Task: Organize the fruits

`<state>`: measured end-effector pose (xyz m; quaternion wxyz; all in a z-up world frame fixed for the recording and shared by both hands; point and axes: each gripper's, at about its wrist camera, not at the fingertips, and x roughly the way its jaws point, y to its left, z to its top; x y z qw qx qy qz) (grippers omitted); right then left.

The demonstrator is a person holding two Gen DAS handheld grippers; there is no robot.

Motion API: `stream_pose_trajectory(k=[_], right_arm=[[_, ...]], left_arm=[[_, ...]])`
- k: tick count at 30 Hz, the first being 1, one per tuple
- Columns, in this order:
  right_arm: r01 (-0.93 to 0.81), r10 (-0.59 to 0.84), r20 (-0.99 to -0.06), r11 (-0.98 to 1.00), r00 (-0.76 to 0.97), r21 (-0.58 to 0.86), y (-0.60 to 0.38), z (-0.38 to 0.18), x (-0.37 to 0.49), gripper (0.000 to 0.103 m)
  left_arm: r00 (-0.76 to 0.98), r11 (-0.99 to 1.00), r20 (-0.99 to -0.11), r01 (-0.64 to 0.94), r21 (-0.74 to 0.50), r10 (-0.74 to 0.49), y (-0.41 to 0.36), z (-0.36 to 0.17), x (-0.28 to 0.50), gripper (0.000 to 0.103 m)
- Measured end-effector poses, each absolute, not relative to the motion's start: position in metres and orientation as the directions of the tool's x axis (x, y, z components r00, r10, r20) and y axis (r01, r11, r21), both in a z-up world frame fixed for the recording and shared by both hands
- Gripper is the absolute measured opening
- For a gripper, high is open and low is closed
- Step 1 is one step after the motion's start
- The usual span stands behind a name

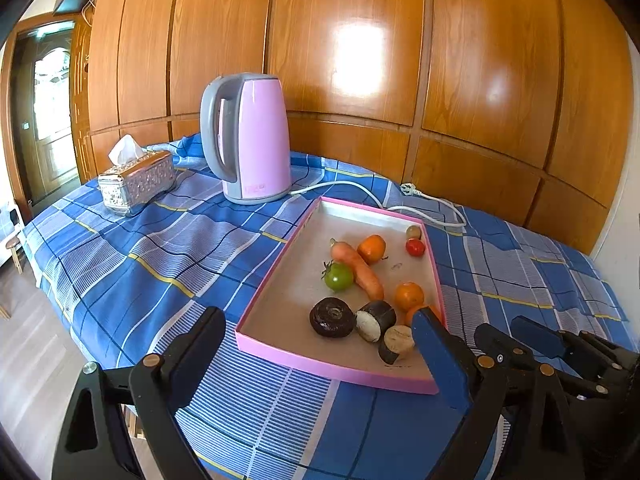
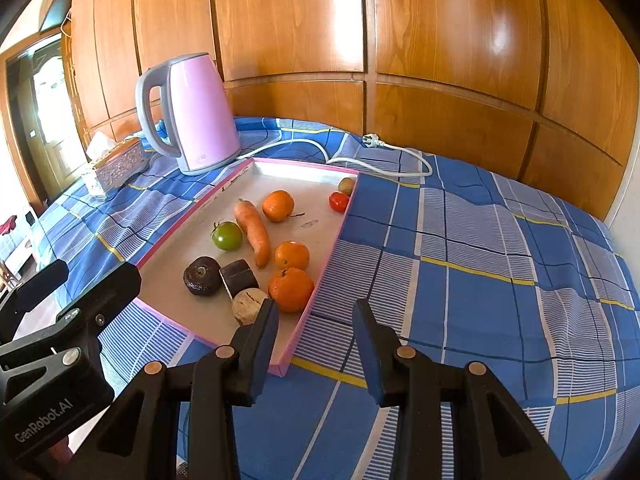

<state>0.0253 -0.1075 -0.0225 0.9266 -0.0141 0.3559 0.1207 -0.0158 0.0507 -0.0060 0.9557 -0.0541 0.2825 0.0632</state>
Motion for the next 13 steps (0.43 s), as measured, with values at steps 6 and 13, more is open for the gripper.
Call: stream_pose_trajectory(k=[6,13], right_arm=[[-0.233,0.213,-0.664,0.971,0.716,0.06,-0.1071,-0.0225,0.0252,0.039],[-0.232,0.215,-0.669,0.971,0.711,0.066,-0.1104,-0.0239,0.0273,0.039]], left_arm=[[0.832,0.985,-0.547,-0.16,-0.065,0.098,0.0509,-0.0048,-0.015,0.097],[0.832,0.985,-0.548,-0.158,-0.076,0.091,0.0525,-0.0054,-0.014,0.097]])
